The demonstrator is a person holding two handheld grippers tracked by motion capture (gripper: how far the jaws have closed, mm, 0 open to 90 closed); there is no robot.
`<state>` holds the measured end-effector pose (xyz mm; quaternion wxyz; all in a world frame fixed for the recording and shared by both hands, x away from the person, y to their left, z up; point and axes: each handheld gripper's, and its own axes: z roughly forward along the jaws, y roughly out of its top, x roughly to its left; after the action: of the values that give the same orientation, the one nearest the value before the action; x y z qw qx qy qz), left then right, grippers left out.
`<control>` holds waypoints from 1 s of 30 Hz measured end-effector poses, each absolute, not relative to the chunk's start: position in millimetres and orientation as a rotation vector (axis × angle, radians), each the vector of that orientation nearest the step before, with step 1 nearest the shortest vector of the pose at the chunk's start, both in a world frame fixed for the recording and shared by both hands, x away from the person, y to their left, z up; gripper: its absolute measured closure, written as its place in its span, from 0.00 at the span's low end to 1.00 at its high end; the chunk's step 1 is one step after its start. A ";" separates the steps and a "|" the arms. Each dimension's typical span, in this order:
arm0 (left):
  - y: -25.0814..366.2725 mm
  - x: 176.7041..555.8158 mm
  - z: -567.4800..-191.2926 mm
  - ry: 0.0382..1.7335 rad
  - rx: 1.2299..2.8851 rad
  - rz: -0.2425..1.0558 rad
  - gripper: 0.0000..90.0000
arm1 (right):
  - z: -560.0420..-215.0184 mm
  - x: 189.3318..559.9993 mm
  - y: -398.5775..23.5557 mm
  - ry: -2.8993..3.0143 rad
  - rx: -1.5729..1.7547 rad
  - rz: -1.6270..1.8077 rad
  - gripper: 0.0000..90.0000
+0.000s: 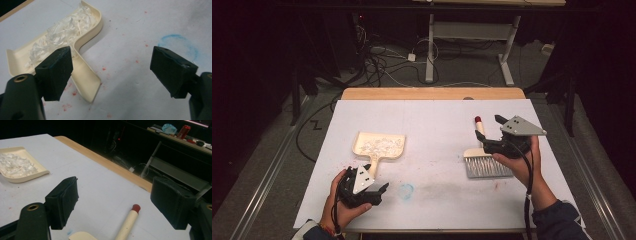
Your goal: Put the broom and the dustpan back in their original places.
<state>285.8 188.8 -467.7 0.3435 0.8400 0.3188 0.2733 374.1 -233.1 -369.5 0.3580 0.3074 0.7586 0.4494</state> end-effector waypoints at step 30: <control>187.2 284.1 -466.4 0.818 2.181 0.726 0.20 | -368.9 338.1 -244.6 1.996 0.704 1.134 0.24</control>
<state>284.1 187.2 -466.4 0.3439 0.8393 0.3150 0.2794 338.1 -244.6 -368.9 0.3615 0.2735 0.7750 0.4404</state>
